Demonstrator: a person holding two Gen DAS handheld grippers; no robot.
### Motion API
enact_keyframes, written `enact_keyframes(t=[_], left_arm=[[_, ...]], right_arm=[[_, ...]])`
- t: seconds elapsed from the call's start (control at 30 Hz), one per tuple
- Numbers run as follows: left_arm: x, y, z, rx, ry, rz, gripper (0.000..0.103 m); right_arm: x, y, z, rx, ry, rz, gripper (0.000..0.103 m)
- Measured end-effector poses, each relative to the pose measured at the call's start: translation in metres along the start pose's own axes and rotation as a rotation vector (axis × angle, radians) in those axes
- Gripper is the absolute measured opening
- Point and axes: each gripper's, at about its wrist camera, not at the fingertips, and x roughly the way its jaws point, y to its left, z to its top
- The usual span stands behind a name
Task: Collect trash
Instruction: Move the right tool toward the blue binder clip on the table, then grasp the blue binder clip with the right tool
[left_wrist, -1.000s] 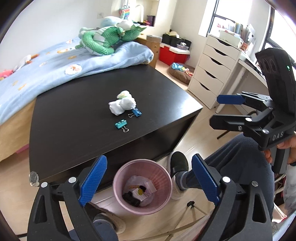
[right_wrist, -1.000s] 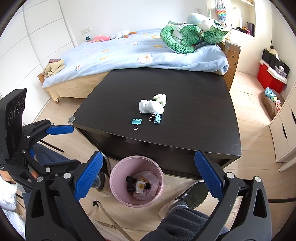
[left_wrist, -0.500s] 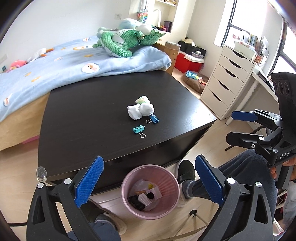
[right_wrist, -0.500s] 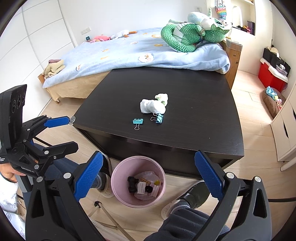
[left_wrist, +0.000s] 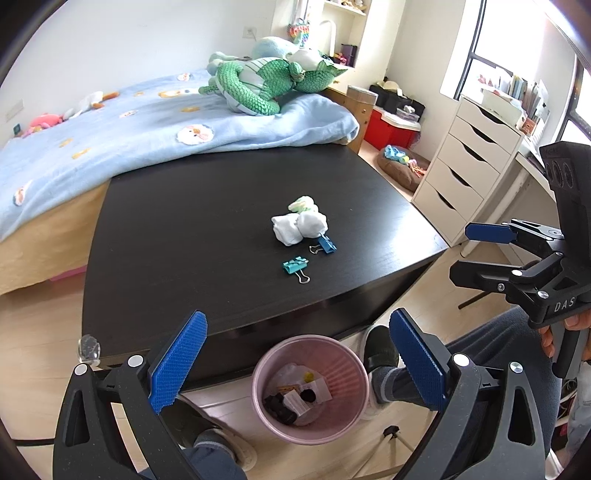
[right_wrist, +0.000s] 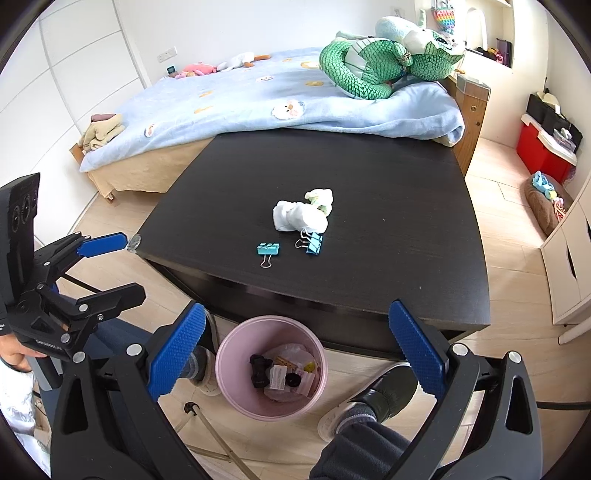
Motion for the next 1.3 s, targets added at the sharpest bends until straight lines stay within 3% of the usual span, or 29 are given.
enact_keyframes(t=[0.5,0.83,0.9,1.13,1.3], left_arm=[[0.008,0.017,0.013,-0.038,-0.007,0.005,0.095],[0.013,0.026,0.014,-0.065,-0.001,0.004,0.095],[0.014,0.027,0.014,-0.070,0.002,0.003,0.095],[0.020,0.028,0.013,-0.076,0.011,-0.005,0.095],[0.023,0.027,0.012,-0.080,0.015,-0.007,0.095]], right_arm=[[0.087,-0.015,0.051,0.032,0.145,-0.006,0.098],[0.154,-0.025,0.063,0.108,0.277,-0.010,0.096],[0.162,-0.027,0.062,0.126,0.295,-0.011,0.086],[0.173,-0.026,0.062,0.136,0.307,-0.013,0.073],[0.174,-0.020,0.066,0.095,0.319,-0.044,0.054]])
